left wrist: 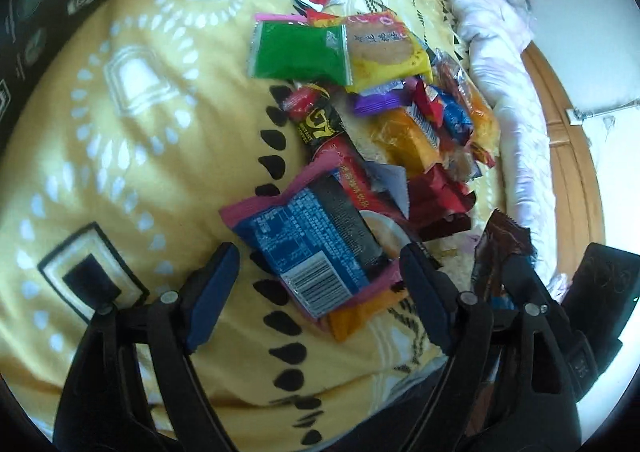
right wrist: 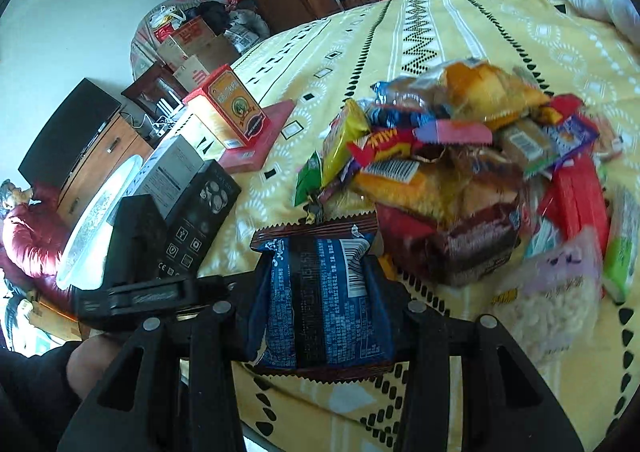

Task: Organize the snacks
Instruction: 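Grasp the blue-and-pink snack packet with the left gripper, then carry both packets over the clear bowl and open both grippers, then move both open grippers away from the bowl toward the bed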

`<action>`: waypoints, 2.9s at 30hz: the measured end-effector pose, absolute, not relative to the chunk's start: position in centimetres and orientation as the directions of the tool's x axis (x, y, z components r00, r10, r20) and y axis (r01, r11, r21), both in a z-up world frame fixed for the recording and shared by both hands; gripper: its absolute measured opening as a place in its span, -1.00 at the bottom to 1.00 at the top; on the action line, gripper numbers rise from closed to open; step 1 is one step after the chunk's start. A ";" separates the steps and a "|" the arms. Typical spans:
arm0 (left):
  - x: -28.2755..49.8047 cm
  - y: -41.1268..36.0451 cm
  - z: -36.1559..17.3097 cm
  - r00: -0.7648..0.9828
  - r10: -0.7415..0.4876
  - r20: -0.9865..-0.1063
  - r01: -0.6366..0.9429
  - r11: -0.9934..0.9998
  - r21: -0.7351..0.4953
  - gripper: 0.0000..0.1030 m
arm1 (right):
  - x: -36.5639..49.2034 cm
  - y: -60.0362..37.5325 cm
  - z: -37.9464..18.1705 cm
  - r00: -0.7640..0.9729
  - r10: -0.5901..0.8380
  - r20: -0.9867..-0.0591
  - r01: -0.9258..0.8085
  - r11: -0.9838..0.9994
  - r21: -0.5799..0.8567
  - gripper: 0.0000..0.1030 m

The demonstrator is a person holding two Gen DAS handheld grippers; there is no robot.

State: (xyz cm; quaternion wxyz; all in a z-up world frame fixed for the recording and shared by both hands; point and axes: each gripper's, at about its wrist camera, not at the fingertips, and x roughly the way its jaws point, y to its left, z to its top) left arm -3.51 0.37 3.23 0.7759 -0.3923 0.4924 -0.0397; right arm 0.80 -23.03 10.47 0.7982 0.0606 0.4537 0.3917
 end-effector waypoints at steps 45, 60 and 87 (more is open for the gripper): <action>-24.2 27.0 19.8 0.785 0.249 -0.567 -0.548 0.706 -0.449 -0.13 | -12.7 10.7 23.8 0.007 0.812 -0.584 -0.927 0.224 0.301 -0.07; -27.3 29.6 17.4 0.758 0.208 -0.619 -0.575 0.660 -0.483 0.07 | -16.3 19.4 18.7 -0.087 0.738 -0.669 -0.930 0.181 0.321 0.00; -28.4 21.1 21.4 0.806 0.327 -0.494 -0.506 0.813 -0.288 0.77 | -13.2 -11.6 9.0 0.317 0.505 -0.803 -0.688 0.705 0.172 0.73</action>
